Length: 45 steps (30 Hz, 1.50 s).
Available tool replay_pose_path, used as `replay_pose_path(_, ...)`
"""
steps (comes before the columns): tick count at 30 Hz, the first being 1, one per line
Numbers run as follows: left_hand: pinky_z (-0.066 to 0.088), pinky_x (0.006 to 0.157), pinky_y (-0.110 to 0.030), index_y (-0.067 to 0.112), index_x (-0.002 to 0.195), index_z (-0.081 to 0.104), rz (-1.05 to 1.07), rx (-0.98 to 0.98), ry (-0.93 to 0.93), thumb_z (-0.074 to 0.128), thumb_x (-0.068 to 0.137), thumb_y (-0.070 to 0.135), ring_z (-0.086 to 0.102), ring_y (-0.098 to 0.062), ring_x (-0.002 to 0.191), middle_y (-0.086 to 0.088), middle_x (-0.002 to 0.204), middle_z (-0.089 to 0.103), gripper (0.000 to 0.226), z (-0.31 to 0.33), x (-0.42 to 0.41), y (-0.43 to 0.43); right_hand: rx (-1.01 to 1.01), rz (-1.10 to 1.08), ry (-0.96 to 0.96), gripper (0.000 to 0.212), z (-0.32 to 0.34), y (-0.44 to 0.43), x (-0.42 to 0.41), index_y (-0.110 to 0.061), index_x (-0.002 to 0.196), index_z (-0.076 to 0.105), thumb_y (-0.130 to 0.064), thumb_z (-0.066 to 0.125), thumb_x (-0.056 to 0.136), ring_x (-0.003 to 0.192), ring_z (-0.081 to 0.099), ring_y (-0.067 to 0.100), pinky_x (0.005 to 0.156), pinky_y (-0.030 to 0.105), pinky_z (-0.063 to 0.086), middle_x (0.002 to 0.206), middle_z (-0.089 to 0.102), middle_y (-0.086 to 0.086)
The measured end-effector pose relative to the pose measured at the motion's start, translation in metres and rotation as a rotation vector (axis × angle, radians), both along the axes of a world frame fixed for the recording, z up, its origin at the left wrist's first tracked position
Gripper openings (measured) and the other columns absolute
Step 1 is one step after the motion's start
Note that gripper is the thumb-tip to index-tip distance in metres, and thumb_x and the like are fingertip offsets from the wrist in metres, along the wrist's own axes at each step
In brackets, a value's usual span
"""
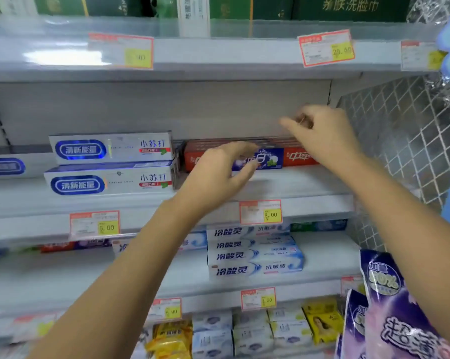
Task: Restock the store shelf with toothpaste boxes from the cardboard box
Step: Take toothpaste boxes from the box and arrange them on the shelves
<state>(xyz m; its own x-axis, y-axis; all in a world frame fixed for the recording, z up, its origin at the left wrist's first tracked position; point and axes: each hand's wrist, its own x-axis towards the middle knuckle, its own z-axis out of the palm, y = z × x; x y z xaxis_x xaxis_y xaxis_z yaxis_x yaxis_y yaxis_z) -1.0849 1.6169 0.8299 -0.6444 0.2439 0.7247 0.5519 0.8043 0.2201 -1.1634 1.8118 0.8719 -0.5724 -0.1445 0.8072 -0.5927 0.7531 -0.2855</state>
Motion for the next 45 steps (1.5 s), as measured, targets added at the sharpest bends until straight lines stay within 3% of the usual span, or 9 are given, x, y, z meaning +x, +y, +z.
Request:
replay_pose_path(3,0.048,0.068,-0.027,0.009,0.074,0.066,-0.083,0.147,0.120,0.052,0.093,0.030,0.061,-0.011,0.071,0.001,0.074,0.066,0.032,-0.040,0.060,-0.015,-0.001,0.091,0.050,0.053,-0.023,-0.027,0.062,-0.011,0.058,0.051,-0.052,0.051,0.091,0.050,0.042,0.019,0.057,0.030,0.031,0.049,0.044,0.000)
replay_pose_path(8,0.042,0.059,-0.025,0.008,0.059,0.055,0.011,0.277,-0.109,0.051,0.093,0.032,0.055,-0.012,0.058,0.000,0.058,0.055,0.042,-0.146,0.131,-0.060,0.148,0.364,-0.225,0.053,-0.104,-0.082,0.131,-0.015,0.053,0.042,-0.053,0.056,0.086,0.045,0.033,0.013,0.051,0.032,0.031,0.043,0.035,-0.004)
replay_pose_path(13,0.043,0.061,-0.030,0.014,0.064,0.052,0.203,0.437,-0.418,0.052,0.090,0.044,0.054,-0.008,0.062,0.002,0.064,0.055,0.039,-0.255,0.194,-0.116,0.443,0.524,-0.552,0.030,-0.211,-0.142,0.180,-0.024,0.069,0.050,-0.048,0.061,0.084,0.059,0.047,0.009,0.059,0.030,0.039,0.060,0.046,-0.010)
replay_pose_path(16,0.050,0.072,-0.032,0.020,0.074,0.052,0.292,0.595,-0.615,0.060,0.086,0.041,0.061,-0.008,0.076,0.004,0.079,0.061,0.025,-0.321,0.233,-0.145,0.592,0.639,-0.675,0.015,-0.294,-0.172,0.200,-0.017,0.086,0.052,-0.019,0.066,0.082,0.086,0.054,0.021,0.073,0.041,0.044,0.093,0.048,-0.002)
replay_pose_path(21,0.050,0.073,-0.029,0.025,0.073,0.049,0.556,0.811,-0.804,0.066,0.085,0.015,0.062,-0.004,0.076,0.009,0.078,0.061,0.023,-0.424,0.291,-0.179,0.790,0.692,-1.019,0.038,-0.424,-0.215,0.233,-0.014,0.086,0.049,0.018,0.048,0.066,0.092,0.048,0.023,0.076,0.040,0.041,0.101,0.040,0.000)
replay_pose_path(27,0.038,0.065,-0.026,0.018,0.080,0.052,0.741,0.843,-1.167,0.061,0.087,0.020,0.058,-0.020,0.078,-0.003,0.083,0.060,0.012,-0.547,0.334,-0.203,0.874,0.539,-1.367,0.030,-0.580,-0.245,0.253,-0.015,0.104,0.056,-0.003,0.061,0.077,0.104,0.052,0.021,0.085,0.031,0.042,0.110,0.047,0.000)
replay_pose_path(34,0.039,0.078,-0.023,0.012,0.110,0.059,0.854,0.898,-1.351,0.059,0.090,0.020,0.059,-0.021,0.101,0.000,0.106,0.061,0.021,-0.701,0.349,-0.214,0.867,0.177,-1.712,0.048,-0.758,-0.229,0.261,-0.011,0.124,0.048,-0.013,0.068,0.080,0.111,0.054,0.025,0.083,0.025,0.041,0.124,0.053,0.010)
replay_pose_path(40,0.041,0.077,-0.015,0.024,0.110,0.059,0.786,0.821,-1.354,0.052,0.089,0.010,0.054,-0.006,0.092,0.008,0.111,0.058,0.027,-0.828,0.349,-0.205,0.822,0.016,-1.734,0.052,-0.881,-0.208,0.271,-0.012,0.127,0.047,-0.013,0.068,0.080,0.110,0.054,0.027,0.079,0.025,0.041,0.124,0.053,0.011)
replay_pose_path(45,0.045,0.088,-0.022,0.034,0.115,0.058,0.634,0.700,-1.526,0.044,0.091,0.014,0.056,-0.010,0.103,0.012,0.116,0.052,0.034,-0.906,0.348,-0.200,1.110,0.179,-1.575,0.063,-0.955,-0.205,0.278,-0.035,0.138,0.038,-0.026,0.067,0.082,0.126,0.042,0.029,0.105,0.043,0.036,0.139,0.038,0.006)
